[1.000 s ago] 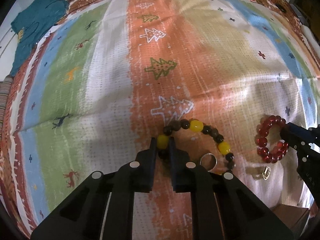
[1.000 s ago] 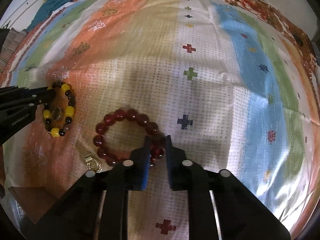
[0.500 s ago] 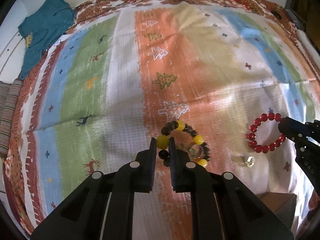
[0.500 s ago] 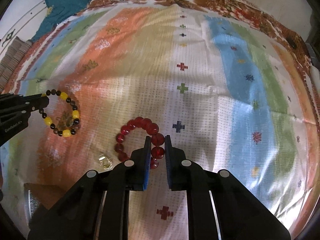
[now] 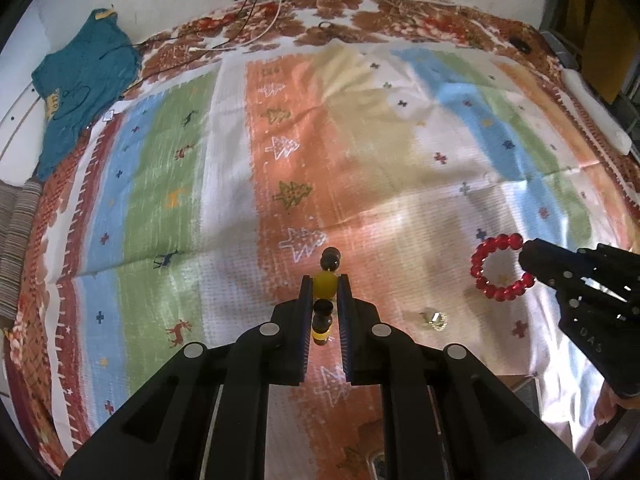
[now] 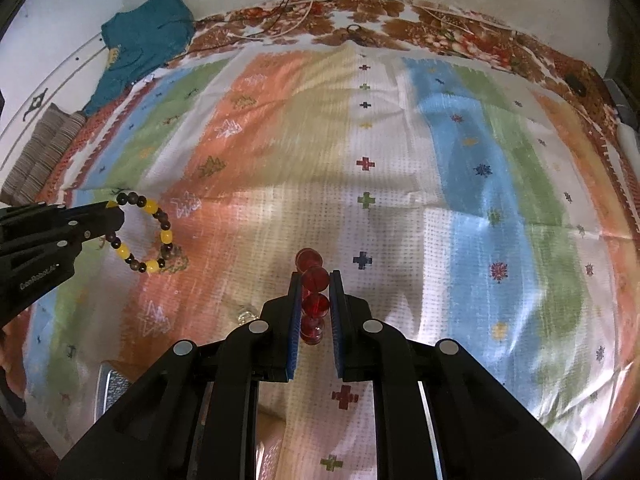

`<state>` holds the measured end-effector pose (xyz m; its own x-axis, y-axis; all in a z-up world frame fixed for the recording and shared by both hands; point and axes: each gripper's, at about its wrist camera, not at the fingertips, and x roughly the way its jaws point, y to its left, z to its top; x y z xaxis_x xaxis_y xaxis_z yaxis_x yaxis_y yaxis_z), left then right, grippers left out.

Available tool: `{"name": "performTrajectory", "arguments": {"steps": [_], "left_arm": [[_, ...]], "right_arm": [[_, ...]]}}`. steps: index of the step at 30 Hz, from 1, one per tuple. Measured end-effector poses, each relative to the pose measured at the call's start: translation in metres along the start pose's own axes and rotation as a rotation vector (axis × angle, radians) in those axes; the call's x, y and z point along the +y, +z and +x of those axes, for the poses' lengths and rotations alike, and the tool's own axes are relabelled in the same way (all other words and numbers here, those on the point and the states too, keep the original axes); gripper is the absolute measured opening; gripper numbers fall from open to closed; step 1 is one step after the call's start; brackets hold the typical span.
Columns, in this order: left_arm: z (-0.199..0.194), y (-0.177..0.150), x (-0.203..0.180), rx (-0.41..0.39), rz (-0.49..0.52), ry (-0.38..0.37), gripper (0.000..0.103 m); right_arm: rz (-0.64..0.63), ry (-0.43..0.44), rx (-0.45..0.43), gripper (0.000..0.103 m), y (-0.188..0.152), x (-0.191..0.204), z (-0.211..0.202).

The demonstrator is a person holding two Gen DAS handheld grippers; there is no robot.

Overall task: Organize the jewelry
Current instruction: 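Lift both bracelets and carry them over the silver tin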

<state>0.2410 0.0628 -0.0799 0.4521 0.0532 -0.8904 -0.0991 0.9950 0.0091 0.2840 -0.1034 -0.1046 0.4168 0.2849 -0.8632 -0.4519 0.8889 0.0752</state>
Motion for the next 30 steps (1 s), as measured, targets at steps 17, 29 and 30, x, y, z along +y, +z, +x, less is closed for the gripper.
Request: {"name": "performTrajectory", "arguments": {"steps": [17,29,30], "left_arm": [[-0.047,-0.012,0.002,-0.071,-0.036,-0.095,0.011],[-0.084,-0.027,-0.005,-0.133,-0.028,-0.160,0.011],[-0.086,-0.029,-0.006,-0.135,-0.024,-0.162,0.011]], "right_arm": [[-0.037,0.043,-0.074,0.014,-0.005,0.015,-0.040],[-0.079,0.061,-0.120,0.014,-0.014,0.030,-0.067],[-0.079,0.063,-0.121,0.014,-0.015,0.030,-0.068]]}}
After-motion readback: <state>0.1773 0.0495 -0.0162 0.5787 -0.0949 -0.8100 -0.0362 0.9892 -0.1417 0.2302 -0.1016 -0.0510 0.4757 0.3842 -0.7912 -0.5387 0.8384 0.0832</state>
